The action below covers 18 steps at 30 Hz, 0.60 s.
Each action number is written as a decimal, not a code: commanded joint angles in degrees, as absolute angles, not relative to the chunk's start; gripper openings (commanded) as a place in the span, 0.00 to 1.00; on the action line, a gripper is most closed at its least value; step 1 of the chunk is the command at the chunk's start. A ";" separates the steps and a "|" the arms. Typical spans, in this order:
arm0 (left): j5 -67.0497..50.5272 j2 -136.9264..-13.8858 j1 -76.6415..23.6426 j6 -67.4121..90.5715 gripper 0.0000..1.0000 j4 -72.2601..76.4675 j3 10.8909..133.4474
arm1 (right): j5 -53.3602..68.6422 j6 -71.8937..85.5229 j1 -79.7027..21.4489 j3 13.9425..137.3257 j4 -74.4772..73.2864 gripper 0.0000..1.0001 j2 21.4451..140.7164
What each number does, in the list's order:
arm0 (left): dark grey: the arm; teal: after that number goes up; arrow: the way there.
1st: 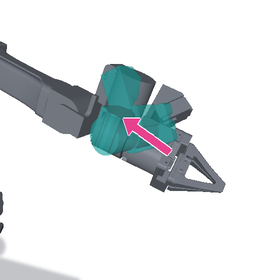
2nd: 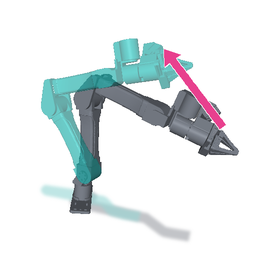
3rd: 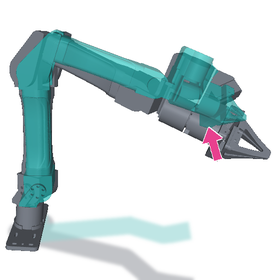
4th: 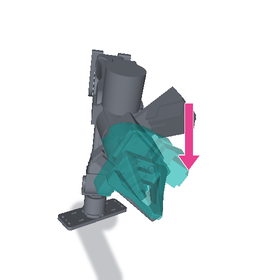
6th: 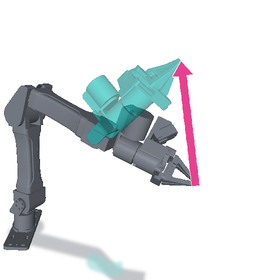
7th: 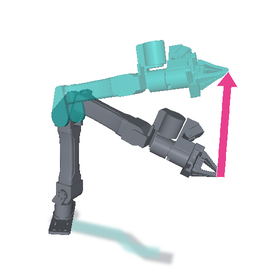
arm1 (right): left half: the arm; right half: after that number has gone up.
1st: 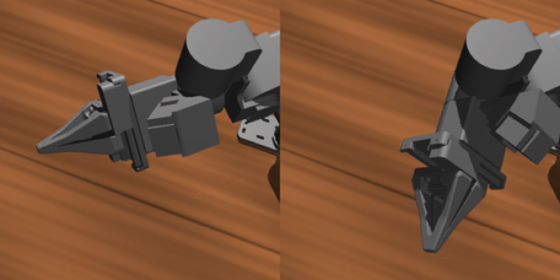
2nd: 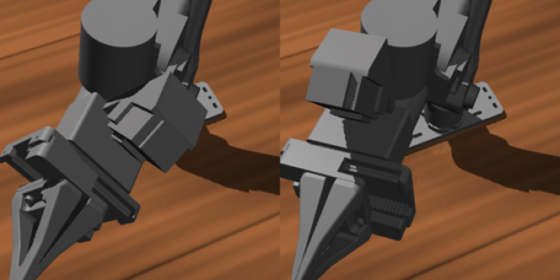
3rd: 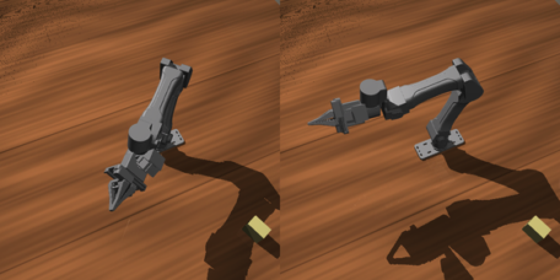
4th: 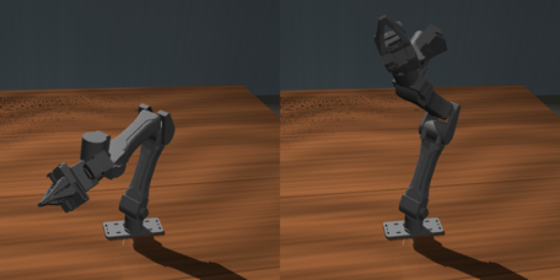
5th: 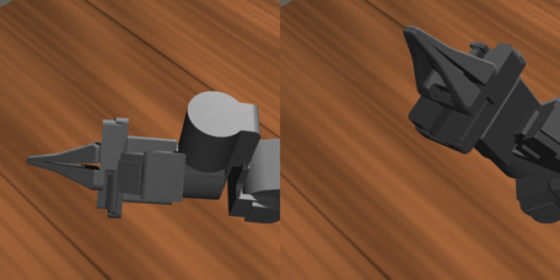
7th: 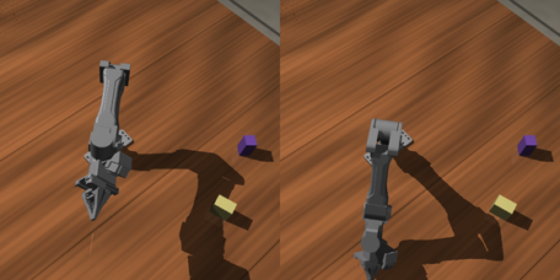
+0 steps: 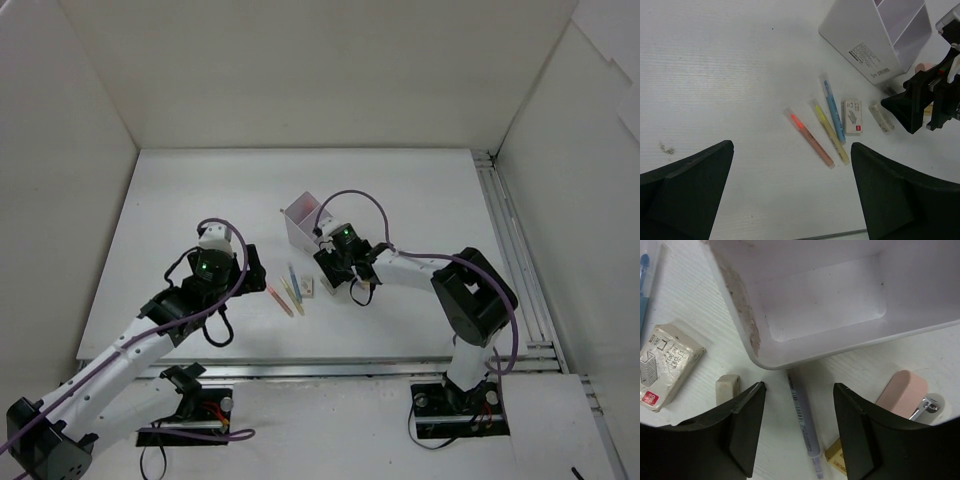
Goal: Sort the stationery into containers
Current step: Pick up the pen from the center of the board.
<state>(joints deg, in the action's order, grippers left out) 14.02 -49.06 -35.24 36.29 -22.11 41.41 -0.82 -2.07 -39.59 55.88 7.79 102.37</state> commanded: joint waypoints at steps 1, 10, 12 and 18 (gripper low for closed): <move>14.85 -49.04 -34.98 36.39 1.00 -20.83 43.68 | 1.39 -0.45 -37.71 54.67 8.88 0.53 102.22; 14.59 -49.22 -34.98 35.77 1.00 -21.00 44.30 | 6.93 2.37 -35.95 51.77 10.46 0.43 101.95; 14.41 -49.31 -34.98 35.77 1.00 -21.09 44.38 | 7.82 2.64 -35.86 51.94 10.37 0.35 102.30; 14.41 -48.52 -34.98 35.86 1.00 -21.53 44.39 | 9.92 2.55 -35.95 51.42 8.97 0.04 99.94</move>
<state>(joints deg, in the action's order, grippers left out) 13.96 -49.06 -35.24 36.23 -22.44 41.41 6.26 1.87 -35.64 52.90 13.06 101.82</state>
